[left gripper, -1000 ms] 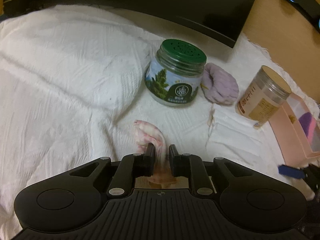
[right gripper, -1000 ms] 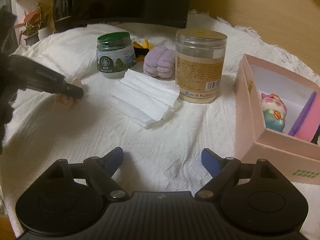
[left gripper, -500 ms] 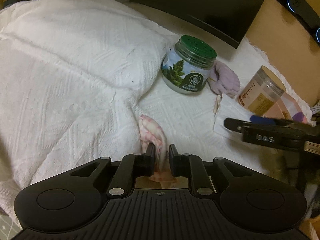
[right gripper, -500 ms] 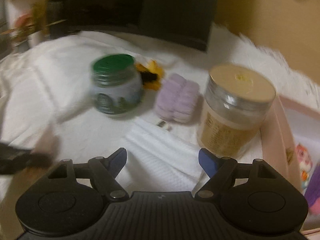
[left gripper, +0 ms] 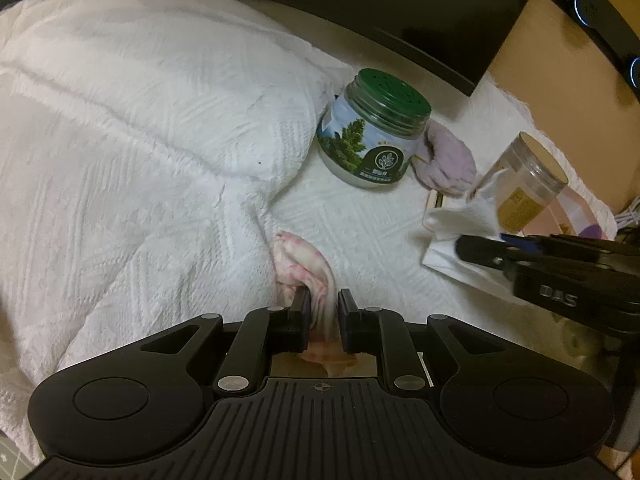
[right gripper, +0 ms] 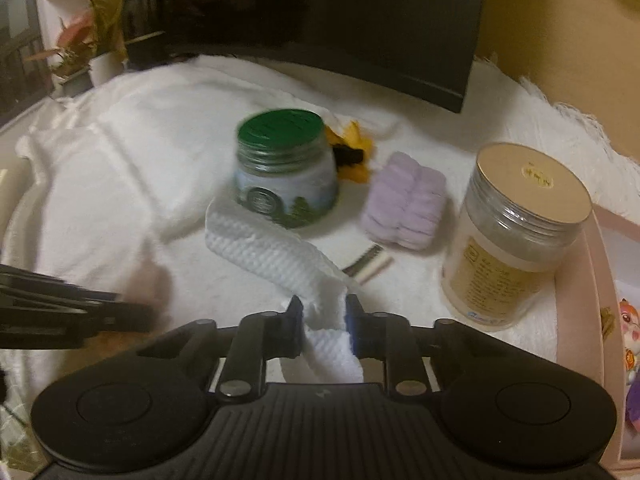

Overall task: Organize soft objects
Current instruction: 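Grasp the white folded wipe with the right gripper while the left holds the fabric, then carry the pink fabric and white wipe toward the pink box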

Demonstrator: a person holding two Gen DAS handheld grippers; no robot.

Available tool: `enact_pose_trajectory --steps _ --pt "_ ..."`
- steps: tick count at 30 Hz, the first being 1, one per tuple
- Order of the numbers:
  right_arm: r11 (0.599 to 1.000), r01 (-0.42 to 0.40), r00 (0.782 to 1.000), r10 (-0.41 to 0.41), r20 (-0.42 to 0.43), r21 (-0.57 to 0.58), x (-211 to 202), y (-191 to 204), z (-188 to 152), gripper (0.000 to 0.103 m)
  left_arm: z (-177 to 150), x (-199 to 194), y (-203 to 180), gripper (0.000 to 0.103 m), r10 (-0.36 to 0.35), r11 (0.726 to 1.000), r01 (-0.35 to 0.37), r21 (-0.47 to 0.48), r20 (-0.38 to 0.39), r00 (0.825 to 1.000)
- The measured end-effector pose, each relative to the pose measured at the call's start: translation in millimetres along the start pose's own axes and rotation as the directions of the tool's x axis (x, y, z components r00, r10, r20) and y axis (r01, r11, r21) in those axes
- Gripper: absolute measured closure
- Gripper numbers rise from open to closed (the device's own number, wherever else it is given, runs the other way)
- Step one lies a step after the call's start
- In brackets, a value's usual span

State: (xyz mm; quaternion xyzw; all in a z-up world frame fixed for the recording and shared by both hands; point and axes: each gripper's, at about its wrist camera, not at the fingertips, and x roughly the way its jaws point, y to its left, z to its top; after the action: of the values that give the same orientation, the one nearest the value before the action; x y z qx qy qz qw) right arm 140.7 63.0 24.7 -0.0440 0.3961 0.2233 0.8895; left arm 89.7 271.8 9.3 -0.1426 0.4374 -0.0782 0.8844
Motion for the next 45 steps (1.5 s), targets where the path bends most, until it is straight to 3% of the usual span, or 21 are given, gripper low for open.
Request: enact_pose_trajectory --steps 7,15,24,28,34,40,45 --pt "0.999 -0.023 0.999 0.024 0.025 -0.024 -32 10 -7 0.084 -3 -1 -5 0.085 0.013 1.0 -0.013 0.005 0.004 1.0" --pt "0.999 0.031 0.999 -0.03 0.028 -0.022 -63 -4 -33 0.084 -6 -2 -19 0.087 0.065 0.997 -0.066 0.048 0.012 0.998" --pt "0.994 0.093 0.995 -0.095 0.035 0.048 -111 -46 -63 0.084 -27 -16 -70 0.089 -0.104 0.98 0.114 0.16 -0.072 0.992" --pt "0.984 0.142 0.989 -0.146 0.025 0.105 -135 -67 -81 0.084 -35 -15 -113 0.089 -0.219 0.945 0.247 0.216 -0.144 0.965" --pt "0.961 0.233 0.971 -0.239 0.025 0.151 -178 -98 -104 0.084 -33 -22 -186 0.089 -0.362 0.85 0.405 0.337 -0.186 0.913" --pt "0.925 0.295 0.94 -0.326 0.104 0.238 -215 -137 -93 0.084 -1 -20 -237 0.089 -0.429 0.8 0.446 0.401 -0.137 0.893" --pt "0.916 0.291 0.92 -0.347 0.181 0.277 -230 -161 -56 0.084 30 -18 -272 0.089 -0.452 0.768 0.438 0.467 -0.087 0.888"
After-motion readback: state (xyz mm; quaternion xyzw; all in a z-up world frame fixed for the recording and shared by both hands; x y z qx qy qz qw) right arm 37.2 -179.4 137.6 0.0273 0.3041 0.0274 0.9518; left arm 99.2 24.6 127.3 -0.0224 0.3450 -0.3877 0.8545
